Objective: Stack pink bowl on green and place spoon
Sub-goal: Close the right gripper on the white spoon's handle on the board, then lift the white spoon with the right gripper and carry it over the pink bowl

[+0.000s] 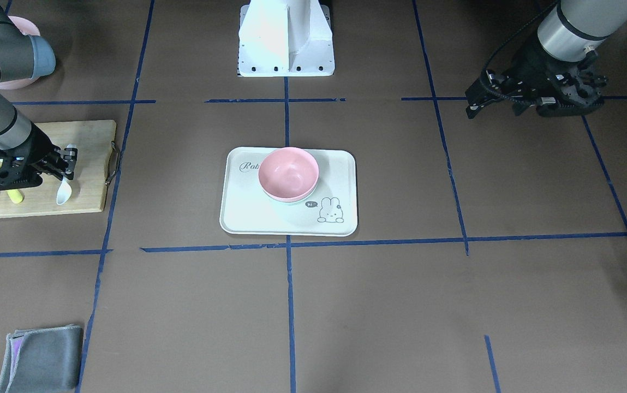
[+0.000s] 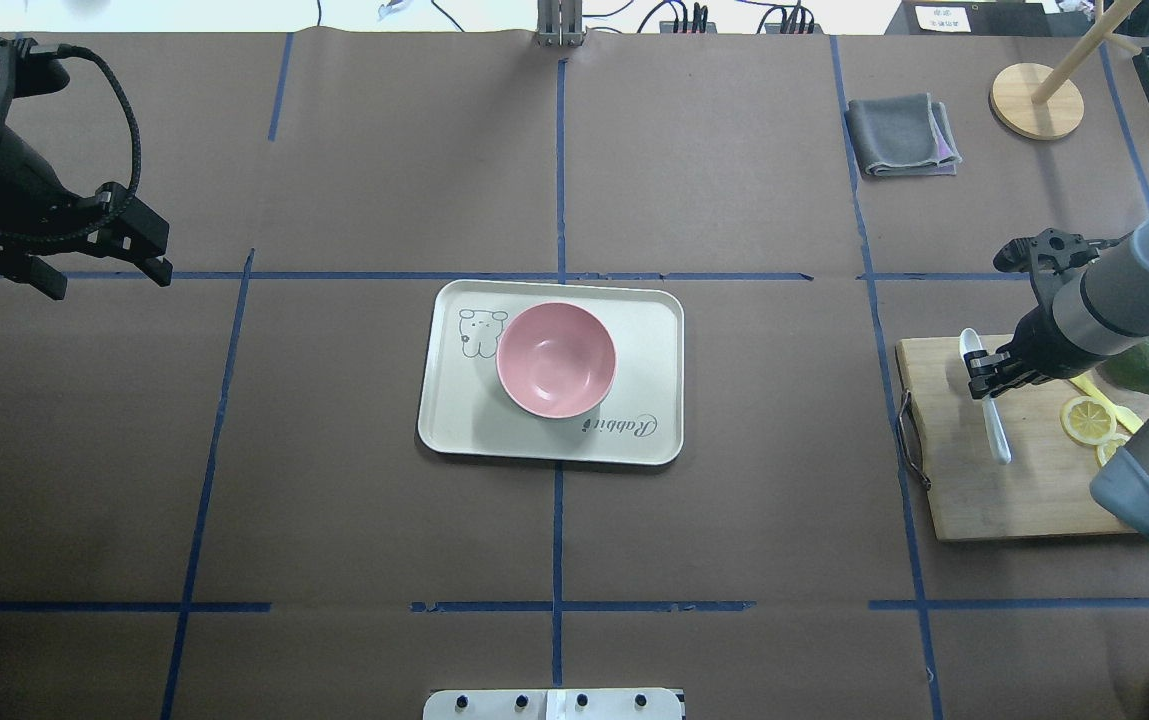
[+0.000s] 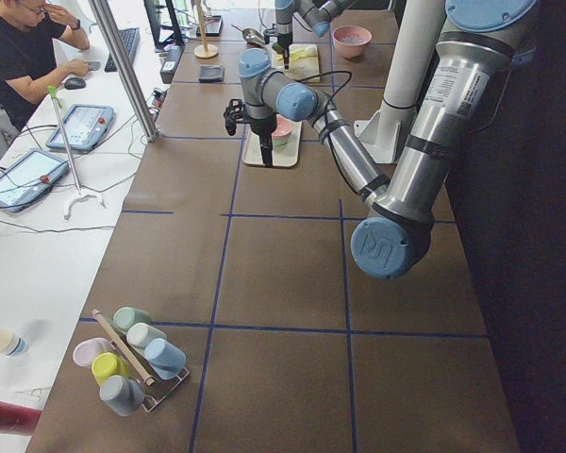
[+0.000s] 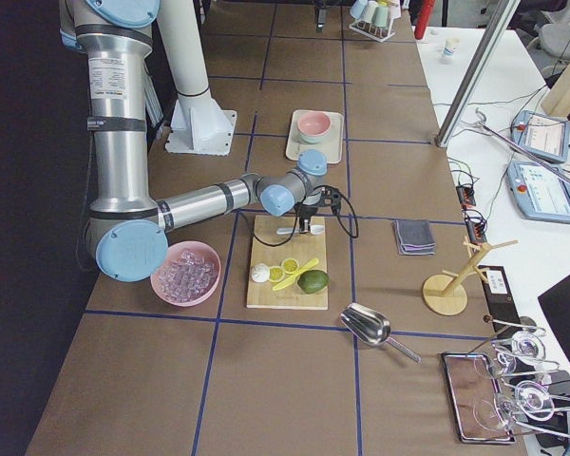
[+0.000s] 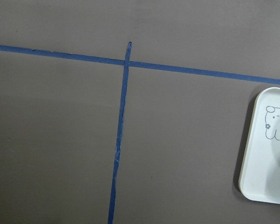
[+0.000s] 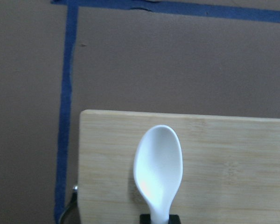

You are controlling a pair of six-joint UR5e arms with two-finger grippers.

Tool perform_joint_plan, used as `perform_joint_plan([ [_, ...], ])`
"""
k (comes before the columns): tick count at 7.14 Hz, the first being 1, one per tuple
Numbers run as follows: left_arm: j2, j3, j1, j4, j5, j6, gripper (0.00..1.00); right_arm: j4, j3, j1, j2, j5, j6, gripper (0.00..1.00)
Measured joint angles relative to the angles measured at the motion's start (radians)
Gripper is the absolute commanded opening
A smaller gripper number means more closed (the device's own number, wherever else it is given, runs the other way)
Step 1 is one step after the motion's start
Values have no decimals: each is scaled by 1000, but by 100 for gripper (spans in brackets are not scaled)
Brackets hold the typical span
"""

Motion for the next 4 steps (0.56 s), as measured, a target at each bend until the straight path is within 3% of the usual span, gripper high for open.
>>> perform_joint_plan([
  [2,11,0,-1,-3,5,32,100,-255,150,21,71,24,4,0],
  [4,66,3,-27,-2,14,253,100,-427,198,20,208,28,7,0],
])
